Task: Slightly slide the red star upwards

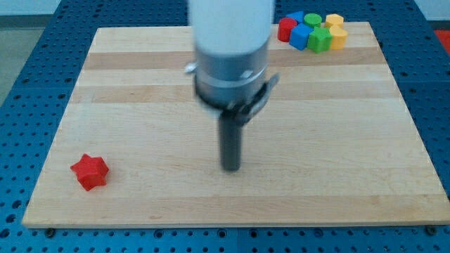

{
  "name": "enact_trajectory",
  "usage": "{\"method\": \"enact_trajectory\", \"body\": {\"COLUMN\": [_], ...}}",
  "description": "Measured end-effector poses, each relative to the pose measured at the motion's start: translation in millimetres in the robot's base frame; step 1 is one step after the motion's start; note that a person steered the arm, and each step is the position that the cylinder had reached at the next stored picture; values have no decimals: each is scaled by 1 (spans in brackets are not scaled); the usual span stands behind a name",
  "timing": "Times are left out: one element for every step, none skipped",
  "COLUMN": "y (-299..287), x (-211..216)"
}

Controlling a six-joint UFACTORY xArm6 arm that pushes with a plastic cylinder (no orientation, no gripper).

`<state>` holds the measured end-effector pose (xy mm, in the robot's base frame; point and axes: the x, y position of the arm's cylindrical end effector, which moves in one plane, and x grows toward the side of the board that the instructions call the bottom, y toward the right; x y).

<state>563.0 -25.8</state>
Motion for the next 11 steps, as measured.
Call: {"method": "enact_trajectory", "body": {"y": [-43, -93, -153, -171, -180, -207, -212, -211, -208, -185, -162], "x": [54, 53, 42, 34, 32, 30, 18, 2, -19, -25, -20]}}
